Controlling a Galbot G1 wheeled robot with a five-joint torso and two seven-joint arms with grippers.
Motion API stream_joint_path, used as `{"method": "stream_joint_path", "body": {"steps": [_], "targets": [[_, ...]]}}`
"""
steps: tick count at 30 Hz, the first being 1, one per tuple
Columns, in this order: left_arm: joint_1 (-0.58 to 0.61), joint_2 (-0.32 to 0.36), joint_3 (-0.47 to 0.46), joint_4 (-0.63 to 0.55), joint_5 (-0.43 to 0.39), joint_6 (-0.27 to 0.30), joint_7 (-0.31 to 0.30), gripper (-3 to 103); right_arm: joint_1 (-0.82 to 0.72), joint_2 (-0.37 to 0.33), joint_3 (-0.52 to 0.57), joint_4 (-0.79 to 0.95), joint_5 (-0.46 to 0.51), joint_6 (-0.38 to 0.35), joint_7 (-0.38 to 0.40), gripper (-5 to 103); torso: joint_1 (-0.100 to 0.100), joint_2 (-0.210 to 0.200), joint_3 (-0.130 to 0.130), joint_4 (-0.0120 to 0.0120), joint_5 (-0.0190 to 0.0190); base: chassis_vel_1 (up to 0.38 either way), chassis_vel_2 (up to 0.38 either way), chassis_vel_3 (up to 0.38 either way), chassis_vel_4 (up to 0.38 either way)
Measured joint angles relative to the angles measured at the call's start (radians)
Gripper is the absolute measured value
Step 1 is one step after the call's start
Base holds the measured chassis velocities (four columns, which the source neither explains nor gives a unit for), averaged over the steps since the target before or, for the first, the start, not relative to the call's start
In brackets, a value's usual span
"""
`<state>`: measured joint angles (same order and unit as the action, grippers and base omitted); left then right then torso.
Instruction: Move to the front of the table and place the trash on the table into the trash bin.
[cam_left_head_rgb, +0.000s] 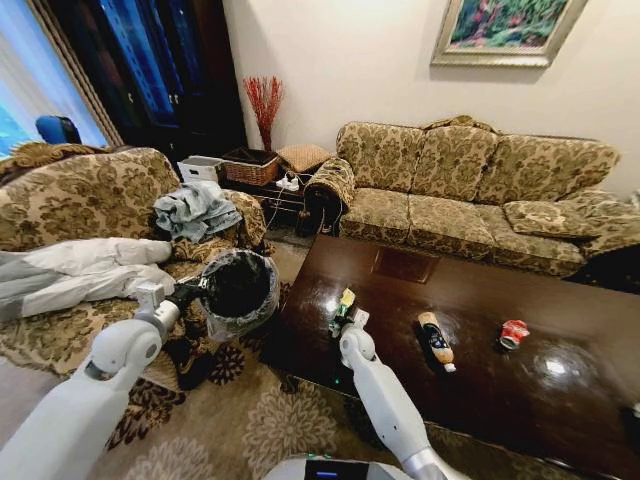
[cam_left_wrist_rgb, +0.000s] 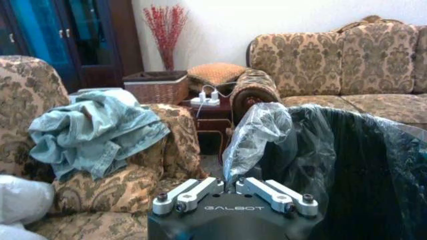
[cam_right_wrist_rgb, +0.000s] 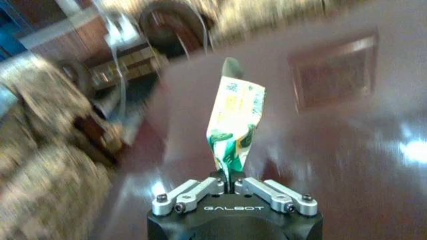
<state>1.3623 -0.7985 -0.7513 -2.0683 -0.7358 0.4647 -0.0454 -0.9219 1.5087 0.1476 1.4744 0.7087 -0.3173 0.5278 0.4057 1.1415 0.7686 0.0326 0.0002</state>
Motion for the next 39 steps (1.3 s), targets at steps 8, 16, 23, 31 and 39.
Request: {"method": "stream_joint_path", "body": {"steps": [8,16,23,31,39], "targets": [[-0.080,0.080,0.048,0.000,-0.077,0.019,0.004,3,0.032,-0.256,0.001,0.362,0.084,0.030,-0.056,0,0.000,0.000,0.000,-0.0005,0.0004,0.000,0.000,0.000,0.000],[-0.323,0.132,0.273,0.115,-0.089,0.022,0.027,3,0.229,-0.481,-0.047,0.502,0.259,0.023,-0.273,0,0.000,0.000,0.000,-0.0003,-0.0003,0.000,0.000,0.000,0.000],[-0.566,0.085,0.519,0.233,-0.097,0.048,0.024,3,0.370,-0.474,-0.184,0.411,0.203,0.064,-0.522,0,0.000,0.000,0.000,-0.0003,-0.0005,0.000,0.000,0.000,0.000],[-0.691,0.037,0.666,0.277,-0.151,0.081,0.004,3,0.496,-0.378,-0.342,0.247,0.011,0.096,-0.675,0,0.000,0.000,0.000,-0.0002,-0.0001,0.000,0.000,0.000,0.000],[-0.685,0.044,0.654,0.258,-0.176,0.095,0.003,3,0.538,-0.354,-0.424,0.157,-0.139,0.190,-0.705,0,0.000,0.000,0.000,0.0000,-0.0002,0.000,0.000,0.000,0.000]]}}
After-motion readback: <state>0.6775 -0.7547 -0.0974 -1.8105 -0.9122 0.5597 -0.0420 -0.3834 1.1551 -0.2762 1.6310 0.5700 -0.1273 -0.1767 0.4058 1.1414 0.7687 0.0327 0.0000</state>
